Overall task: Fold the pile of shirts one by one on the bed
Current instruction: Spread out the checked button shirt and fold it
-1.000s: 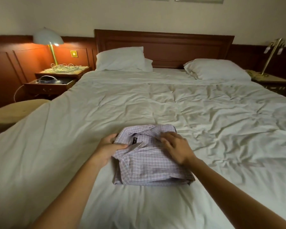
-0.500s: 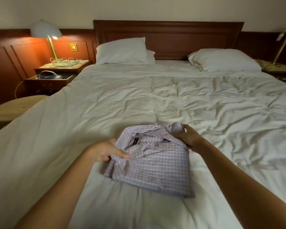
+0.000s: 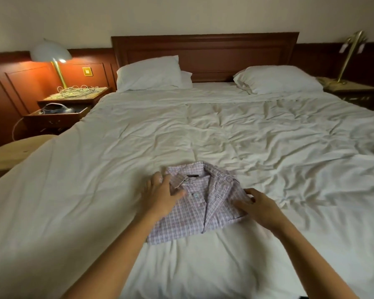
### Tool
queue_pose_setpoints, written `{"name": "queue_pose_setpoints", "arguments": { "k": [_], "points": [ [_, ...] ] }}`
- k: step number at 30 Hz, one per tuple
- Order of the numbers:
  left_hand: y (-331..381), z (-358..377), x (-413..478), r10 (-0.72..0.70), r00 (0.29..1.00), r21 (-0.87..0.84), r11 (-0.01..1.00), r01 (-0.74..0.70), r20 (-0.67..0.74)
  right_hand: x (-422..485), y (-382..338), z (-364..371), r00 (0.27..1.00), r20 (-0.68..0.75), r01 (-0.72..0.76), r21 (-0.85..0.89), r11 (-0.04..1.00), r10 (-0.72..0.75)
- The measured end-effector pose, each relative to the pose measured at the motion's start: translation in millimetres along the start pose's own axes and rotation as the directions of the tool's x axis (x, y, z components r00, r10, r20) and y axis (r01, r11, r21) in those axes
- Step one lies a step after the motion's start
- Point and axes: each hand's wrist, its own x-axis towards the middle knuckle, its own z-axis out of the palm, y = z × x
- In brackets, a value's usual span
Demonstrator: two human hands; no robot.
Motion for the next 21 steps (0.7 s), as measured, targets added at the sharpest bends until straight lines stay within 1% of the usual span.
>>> {"name": "queue_pose_setpoints", "arguments": {
  "k": [1,2,3,4,5,6,7,8,9,12,14,15,16,17,18,19,20,21],
  "points": [
    [6,8,-15,0.086,0.989,-0.039,0.995,-0.091,-0.124,3,-1,5,1.0,-0.023,0.018,-0.068,0.998,-0.02],
    [12,14,-25,0.156,0.97,-0.074,0.982,-0.172,-0.187,5,-3,9,0.998,-0.052,0.028,-0.138,0.99,-0.035],
    [19,18,-31,0.197,0.966,-0.12,0.968,-0.218,-0.166,6,-4,14,0.996,-0.079,0.025,-0.201,0.979,-0.041],
    [25,22,-34,0.198,0.978,-0.172,0.963,-0.207,-0.07,4,-6,19,0.994,-0.1,0.018,-0.251,0.968,-0.045],
    [28,27,-34,0.172,0.983,-0.172,0.972,-0.159,0.062,1,-7,24,0.992,-0.116,0.01,-0.295,0.955,-0.046],
    [29,31,-32,0.132,0.976,-0.108,0.988,-0.114,0.173,-2,-6,27,0.991,-0.123,0.007,-0.333,0.943,-0.051],
    [28,34,-31,0.102,0.968,-0.033,0.995,-0.097,0.231,-5,-6,29,0.99,-0.126,0.011,-0.357,0.934,-0.06],
    [25,38,-30,0.1,0.964,0.02,0.994,-0.108,0.248,-7,-5,29,0.99,-0.126,0.018,-0.349,0.937,-0.066],
    [21,41,-31,0.114,0.964,0.045,0.991,-0.128,0.24,-10,-4,28,0.989,-0.13,0.026,-0.3,0.953,-0.068],
    [9,44,-33,0.163,0.965,0.063,0.982,-0.18,0.206,-20,-2,25,0.99,-0.138,0.011,-0.028,1.0,-0.015],
    [5,43,-30,0.192,0.954,0.052,0.977,-0.209,0.231,-26,-2,22,0.994,-0.09,-0.034,0.204,0.978,0.053],
    [3,41,-29,0.216,0.943,0.026,0.973,-0.23,0.252,-30,-1,19,0.995,-0.044,-0.07,0.296,0.953,0.087],
    [1,38,-27,0.248,0.931,-0.009,0.967,-0.255,0.268,-34,-1,15,0.994,0.016,-0.108,0.34,0.934,0.109],
    [-2,36,-26,0.281,0.92,-0.04,0.959,-0.282,0.274,-39,-1,10,0.99,0.08,-0.137,0.343,0.929,0.116],
    [-5,33,-25,0.307,0.911,-0.06,0.951,-0.302,0.275,-43,0,6,0.985,0.13,-0.153,0.312,0.938,0.117],
    [-10,32,-25,0.321,0.907,-0.063,0.947,-0.316,0.271,-47,0,3,0.982,0.151,-0.15,0.258,0.955,0.114],
    [-14,31,-24,0.327,0.908,-0.052,0.944,-0.326,0.263,-49,0,2,0.987,0.121,-0.12,0.161,0.98,0.101],
    [-17,31,-23,0.328,0.912,-0.031,0.943,-0.331,0.248,-50,1,2,0.996,0.051,-0.069,0.016,0.997,0.068]
  ]
}}
